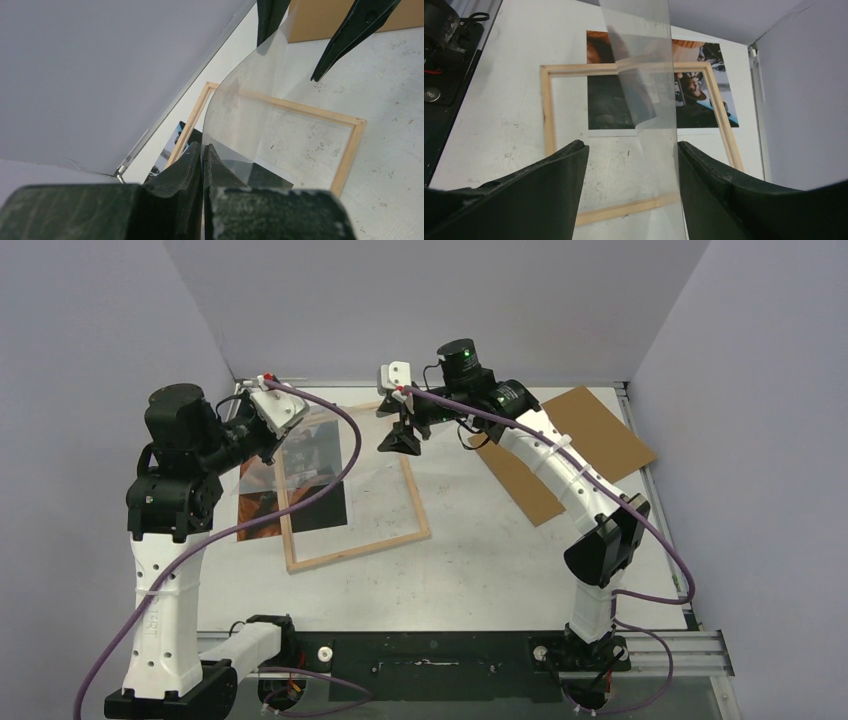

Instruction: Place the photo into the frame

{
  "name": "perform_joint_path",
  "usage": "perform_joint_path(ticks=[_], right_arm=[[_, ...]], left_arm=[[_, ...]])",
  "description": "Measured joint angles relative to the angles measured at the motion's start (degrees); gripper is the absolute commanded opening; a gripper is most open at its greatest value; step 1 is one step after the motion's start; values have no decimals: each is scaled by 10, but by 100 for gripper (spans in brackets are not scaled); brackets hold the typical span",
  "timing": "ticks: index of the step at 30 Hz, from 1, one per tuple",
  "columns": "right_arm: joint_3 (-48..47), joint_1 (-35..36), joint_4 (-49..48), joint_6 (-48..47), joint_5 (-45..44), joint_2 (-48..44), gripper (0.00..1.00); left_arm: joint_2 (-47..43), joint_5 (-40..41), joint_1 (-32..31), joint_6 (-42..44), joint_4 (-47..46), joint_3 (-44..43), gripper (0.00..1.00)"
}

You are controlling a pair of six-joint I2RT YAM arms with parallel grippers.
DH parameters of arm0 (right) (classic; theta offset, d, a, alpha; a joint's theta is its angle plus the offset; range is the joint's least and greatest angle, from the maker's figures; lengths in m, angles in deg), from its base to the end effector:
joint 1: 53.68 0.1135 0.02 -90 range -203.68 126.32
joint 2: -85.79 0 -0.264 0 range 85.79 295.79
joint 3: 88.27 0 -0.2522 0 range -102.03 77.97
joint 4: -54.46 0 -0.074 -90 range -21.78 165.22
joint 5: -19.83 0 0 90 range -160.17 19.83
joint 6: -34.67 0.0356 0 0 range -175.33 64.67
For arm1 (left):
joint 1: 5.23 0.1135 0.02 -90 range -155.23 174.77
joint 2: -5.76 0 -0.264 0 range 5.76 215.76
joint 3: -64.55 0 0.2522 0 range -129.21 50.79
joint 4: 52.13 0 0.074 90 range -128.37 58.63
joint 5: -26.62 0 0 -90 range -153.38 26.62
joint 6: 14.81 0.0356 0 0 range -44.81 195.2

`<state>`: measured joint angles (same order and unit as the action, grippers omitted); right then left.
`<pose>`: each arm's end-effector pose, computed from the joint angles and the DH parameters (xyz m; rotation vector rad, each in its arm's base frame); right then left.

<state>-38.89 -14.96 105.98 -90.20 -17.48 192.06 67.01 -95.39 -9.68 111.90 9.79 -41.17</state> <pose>0.3012 0.2778 0.4273 -1.5876 1.1695 0.9729 0.1704 -0.0322 0.4904 0.9823 1.5438 -0.1283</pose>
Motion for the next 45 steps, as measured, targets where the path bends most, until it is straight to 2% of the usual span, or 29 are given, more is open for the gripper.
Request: perform_joint_path(ticks=[7,16,22,28,31,37,38,39,40,41,42,43,45], right_arm=[[0,-9,47,-12,4,0,48],[0,-8,44,12,4,0,36],[0,-4,30,35,3,0,21],[1,-3,35,39,1,-8,12],[1,-3,37,37,0,-16,1],[4,-2,44,26,-6,-28,0],[5,-1,44,25,-7,-30,0],[6,0,46,24,-8,-32,0],[7,0,47,24,-8,-34,0],[7,0,50,23,-10,-36,0],[9,0,52,22,-11,-38,0],[10,0,54,21,-12,-40,0],[13,0,56,18,-16,-43,0]], left_arm=[[0,-27,0,0,-9,0,0],[0,-63,0,0,-7,0,0],[-5,-75,0,-1,-2,0,0],[-14,-75,0,-5,-3,0,0],[-19,-75,0,-8,-3,0,0],[-31,-75,0,-22,-12,5,0],[-33,-74,0,-25,-15,7,19],[-36,-73,0,-29,-17,9,46],[-38,-73,0,-32,-22,11,66],[-41,-72,0,-36,-29,14,80],[-43,-70,0,-45,-37,17,90],[-45,-69,0,-45,-42,19,96],[-51,-67,0,-59,-60,27,97]])
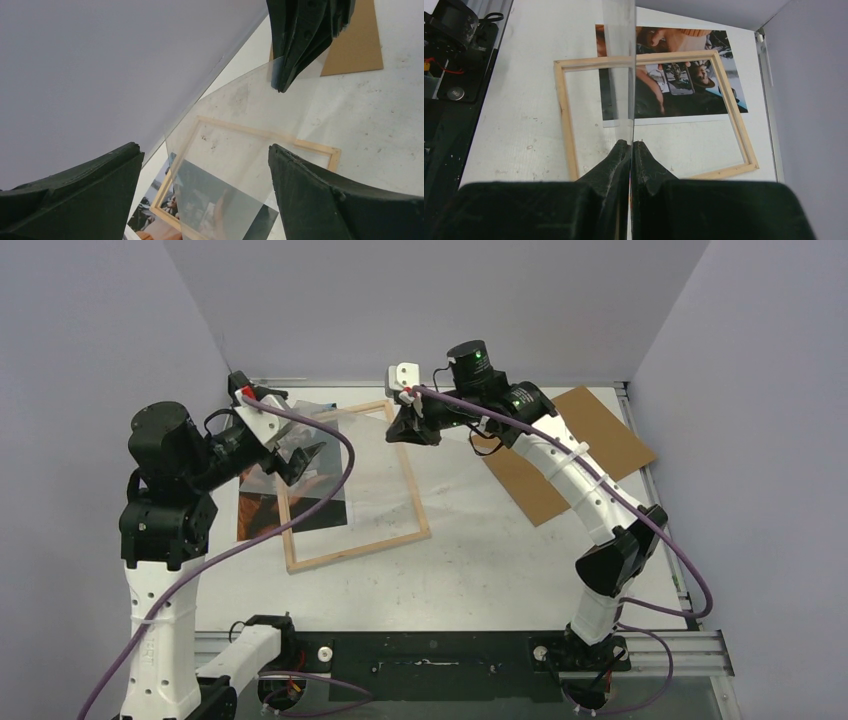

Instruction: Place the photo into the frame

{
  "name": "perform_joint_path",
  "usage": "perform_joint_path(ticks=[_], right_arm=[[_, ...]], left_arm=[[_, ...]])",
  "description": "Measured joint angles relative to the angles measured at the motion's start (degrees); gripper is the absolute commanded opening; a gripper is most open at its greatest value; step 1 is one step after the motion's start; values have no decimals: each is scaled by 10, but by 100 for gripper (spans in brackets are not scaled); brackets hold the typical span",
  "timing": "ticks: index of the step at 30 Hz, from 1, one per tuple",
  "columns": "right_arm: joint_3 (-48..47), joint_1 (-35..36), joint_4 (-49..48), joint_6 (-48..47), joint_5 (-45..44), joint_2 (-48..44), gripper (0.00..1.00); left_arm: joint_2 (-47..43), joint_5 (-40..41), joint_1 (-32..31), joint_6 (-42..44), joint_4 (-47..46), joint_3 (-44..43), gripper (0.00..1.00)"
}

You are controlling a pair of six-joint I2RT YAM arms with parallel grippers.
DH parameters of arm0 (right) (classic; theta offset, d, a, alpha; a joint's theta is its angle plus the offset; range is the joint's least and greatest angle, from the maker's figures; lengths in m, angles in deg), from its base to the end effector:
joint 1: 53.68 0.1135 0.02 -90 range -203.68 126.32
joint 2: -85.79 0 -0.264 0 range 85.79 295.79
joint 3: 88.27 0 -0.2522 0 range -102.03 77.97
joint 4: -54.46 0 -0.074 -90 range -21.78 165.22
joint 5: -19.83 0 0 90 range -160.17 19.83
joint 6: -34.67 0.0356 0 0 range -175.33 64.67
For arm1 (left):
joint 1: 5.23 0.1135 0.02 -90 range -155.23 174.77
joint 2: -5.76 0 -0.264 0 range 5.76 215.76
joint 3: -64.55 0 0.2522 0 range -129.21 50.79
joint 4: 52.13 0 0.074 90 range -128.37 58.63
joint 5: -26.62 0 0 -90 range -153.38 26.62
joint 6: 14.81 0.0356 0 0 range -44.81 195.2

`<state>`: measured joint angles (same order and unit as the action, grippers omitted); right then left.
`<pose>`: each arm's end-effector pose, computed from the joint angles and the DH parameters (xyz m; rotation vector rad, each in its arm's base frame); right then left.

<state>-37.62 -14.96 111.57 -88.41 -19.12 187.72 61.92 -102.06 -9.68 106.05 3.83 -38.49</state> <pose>0.2809 0.2607 0.4402 -1.5759 1.2578 0.9822 0.1437 -0.0335 0.5008 0.9585 1.4040 -0.2392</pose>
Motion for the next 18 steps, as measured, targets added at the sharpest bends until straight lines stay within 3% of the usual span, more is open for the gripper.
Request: perform_joint_path(ticks=[9,18], right_arm=[[25,-6,-17,-3,-40,-28,0],[122,-71,-167,97,-95,-91,0]], left_arm=[[-4,26,0,-45,-42,22,97],[-14,74,0,-111,-127,99,97]])
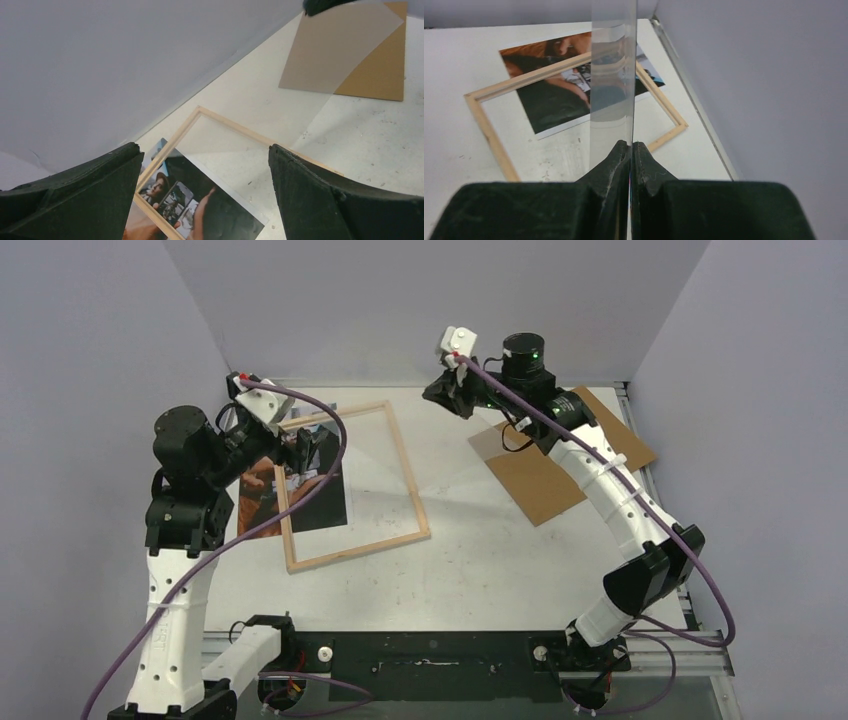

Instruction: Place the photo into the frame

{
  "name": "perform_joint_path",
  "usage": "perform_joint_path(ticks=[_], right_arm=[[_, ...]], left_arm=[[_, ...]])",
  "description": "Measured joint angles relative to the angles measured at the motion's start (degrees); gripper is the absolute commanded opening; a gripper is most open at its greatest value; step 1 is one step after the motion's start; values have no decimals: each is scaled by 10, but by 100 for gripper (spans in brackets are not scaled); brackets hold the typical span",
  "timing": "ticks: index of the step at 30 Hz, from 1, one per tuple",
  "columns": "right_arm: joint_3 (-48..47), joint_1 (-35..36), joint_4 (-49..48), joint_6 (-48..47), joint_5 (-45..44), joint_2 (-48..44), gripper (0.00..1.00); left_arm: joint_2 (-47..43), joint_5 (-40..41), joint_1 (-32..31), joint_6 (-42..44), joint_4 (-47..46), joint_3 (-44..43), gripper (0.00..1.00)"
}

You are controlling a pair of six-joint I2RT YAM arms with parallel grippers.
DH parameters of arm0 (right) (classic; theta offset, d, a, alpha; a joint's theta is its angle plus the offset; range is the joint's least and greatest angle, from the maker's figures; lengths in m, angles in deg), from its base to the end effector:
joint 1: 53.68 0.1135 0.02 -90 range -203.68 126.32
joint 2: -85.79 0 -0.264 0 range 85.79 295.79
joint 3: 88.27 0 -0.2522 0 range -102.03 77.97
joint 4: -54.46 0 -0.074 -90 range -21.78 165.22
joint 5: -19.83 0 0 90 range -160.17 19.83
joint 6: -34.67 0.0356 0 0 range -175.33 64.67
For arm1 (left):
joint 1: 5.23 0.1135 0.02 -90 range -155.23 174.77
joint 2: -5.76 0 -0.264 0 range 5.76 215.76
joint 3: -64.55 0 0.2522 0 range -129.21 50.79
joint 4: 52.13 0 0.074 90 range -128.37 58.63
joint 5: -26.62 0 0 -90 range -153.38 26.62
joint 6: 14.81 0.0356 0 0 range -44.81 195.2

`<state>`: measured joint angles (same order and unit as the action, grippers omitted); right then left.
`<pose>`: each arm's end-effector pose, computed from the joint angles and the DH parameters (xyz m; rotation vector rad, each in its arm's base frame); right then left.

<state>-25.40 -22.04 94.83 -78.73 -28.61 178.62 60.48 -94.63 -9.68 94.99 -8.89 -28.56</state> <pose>0.2938 0.2087 0.4531 -1.2700 1.3403 0.7680 0.1673 -0.0315 0.4768 0.7366 1.4752 -0.2467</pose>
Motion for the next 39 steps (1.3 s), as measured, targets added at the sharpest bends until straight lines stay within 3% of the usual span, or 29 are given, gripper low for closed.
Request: perform_joint_path(ticks=[8,15,19,30,39], right_arm=[[84,-71,-175,132,-81,-45,0],[87,-97,-232,208,-150,-46,0],[86,-106,-227,245,-167,-45,0],[86,-101,-207,356,-181,-31,0],[59,-97,-60,441,-260,-32,0]], left_arm=[[6,25,0,-87,-72,93,97],[26,89,0,-185,-112,212,97],[45,167,12,-259,-85,240,93],[193,264,80,-389,28,224,94],[275,326,124,-449,87,204,85]])
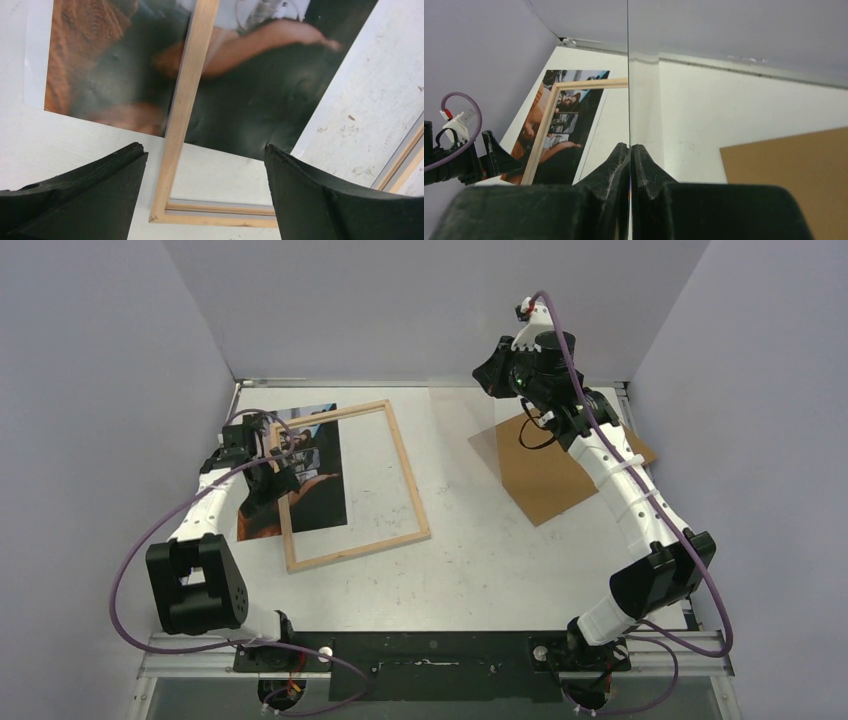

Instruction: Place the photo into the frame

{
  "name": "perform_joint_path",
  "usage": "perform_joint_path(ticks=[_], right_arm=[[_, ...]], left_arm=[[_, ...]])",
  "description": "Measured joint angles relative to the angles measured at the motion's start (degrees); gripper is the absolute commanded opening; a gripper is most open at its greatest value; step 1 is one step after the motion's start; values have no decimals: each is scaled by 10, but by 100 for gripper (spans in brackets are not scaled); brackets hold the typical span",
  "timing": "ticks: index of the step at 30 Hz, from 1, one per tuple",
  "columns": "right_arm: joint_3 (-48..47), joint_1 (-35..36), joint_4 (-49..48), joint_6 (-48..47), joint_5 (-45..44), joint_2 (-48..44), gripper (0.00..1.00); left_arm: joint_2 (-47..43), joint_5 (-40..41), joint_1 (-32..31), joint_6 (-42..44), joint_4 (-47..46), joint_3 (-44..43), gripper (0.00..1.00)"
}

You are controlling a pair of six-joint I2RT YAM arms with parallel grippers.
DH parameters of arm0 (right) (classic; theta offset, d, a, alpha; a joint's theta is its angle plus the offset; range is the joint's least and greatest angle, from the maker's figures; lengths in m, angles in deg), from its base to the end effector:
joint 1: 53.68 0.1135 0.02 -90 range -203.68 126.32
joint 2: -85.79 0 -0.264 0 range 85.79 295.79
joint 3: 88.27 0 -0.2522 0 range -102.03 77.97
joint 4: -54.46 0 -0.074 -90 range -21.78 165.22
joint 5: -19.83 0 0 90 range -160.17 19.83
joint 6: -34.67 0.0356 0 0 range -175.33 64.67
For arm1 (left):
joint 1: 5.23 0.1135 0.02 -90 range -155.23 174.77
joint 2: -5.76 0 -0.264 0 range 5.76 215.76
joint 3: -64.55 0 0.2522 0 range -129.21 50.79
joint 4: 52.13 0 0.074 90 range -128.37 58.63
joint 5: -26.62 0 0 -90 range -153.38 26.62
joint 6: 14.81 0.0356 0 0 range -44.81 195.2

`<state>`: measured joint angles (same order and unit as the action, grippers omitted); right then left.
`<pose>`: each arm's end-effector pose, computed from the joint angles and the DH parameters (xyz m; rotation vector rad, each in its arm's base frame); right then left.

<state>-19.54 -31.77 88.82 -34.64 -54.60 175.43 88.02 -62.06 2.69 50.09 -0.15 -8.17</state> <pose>0.3290 0.1426 0.4466 -0.2208 1.8391 0.7692 0.2826 0.0401 0.2370 -0.7593 2.5346 -0.0702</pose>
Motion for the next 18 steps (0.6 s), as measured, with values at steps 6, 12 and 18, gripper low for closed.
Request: perform_joint_path(ticks=[6,12,18], right_arm=[[-2,2,91,56,-39,-1,0],[-46,4,161,101,-51,-1,0],[-53,19,161,120,-51,-1,0]], left_arm=[[70,-1,22,-1,1,-39,70],[151,-35,47,13,-10,-73,52],[203,-72,49,29,-19,-93,33]])
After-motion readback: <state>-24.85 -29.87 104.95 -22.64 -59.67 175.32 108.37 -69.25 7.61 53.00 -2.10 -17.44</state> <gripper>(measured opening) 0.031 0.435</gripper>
